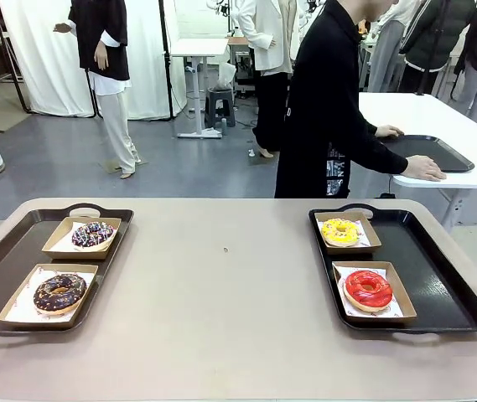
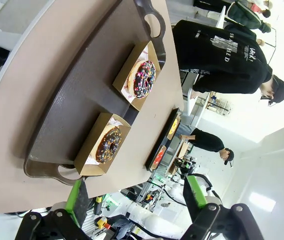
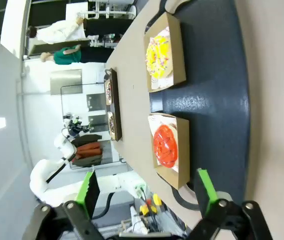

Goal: Individually package the donuts and arrange them on the tray.
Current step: Place the picked Paper togo box on the Handle tray.

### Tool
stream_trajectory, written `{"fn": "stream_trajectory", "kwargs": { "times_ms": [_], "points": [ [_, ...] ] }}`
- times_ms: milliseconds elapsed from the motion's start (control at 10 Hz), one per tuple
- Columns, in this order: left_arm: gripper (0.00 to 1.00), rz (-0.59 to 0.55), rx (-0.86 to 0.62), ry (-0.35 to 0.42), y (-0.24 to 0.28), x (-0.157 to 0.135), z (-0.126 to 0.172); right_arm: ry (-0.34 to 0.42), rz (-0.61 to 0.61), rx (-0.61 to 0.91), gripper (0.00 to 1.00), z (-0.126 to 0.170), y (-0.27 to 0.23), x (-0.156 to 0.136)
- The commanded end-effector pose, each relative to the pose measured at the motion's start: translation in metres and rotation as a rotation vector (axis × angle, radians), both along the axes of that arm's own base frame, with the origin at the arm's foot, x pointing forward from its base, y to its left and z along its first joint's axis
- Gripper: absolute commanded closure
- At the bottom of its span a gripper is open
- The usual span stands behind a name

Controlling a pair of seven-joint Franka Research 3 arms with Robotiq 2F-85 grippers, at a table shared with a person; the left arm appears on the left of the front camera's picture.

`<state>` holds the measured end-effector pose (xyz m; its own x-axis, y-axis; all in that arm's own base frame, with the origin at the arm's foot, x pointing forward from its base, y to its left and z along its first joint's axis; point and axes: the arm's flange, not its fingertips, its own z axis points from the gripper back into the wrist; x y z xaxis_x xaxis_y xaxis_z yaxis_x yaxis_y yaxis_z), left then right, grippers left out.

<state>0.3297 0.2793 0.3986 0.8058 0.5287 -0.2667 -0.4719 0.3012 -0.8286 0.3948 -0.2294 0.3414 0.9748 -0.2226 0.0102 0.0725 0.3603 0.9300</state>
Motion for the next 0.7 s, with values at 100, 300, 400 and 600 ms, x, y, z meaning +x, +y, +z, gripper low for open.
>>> {"fn": "stream_trajectory", "kwargs": {
  "times_ms": [100, 300, 400, 600],
  "points": [
    [0.00, 0.002, -0.007, -0.009, -0.0017, -0.0033, 0.0013, -0.057, 0.020, 0.036, 0.00, 0.0043, -0.0163, 0.0128],
    [0.00, 0.002, -0.007, -0.009, -0.0017, -0.0033, 0.0013, -0.097, 0.017, 0.037, 0.00, 0.0075, -0.0169, 0.0143],
    [0.00, 0.002, -0.007, -0.009, -0.0017, -0.0033, 0.0013, -0.105, 0.030, 0.024, 0.00, 0.0076, -0.0139, 0.0166],
    [0.00, 0.002, -0.007, -0.009, -0.0017, -0.0033, 0.0013, -0.038, 0.019, 0.013, 0.00, 0.0071, -0.0186, 0.0124]
  ]
}}
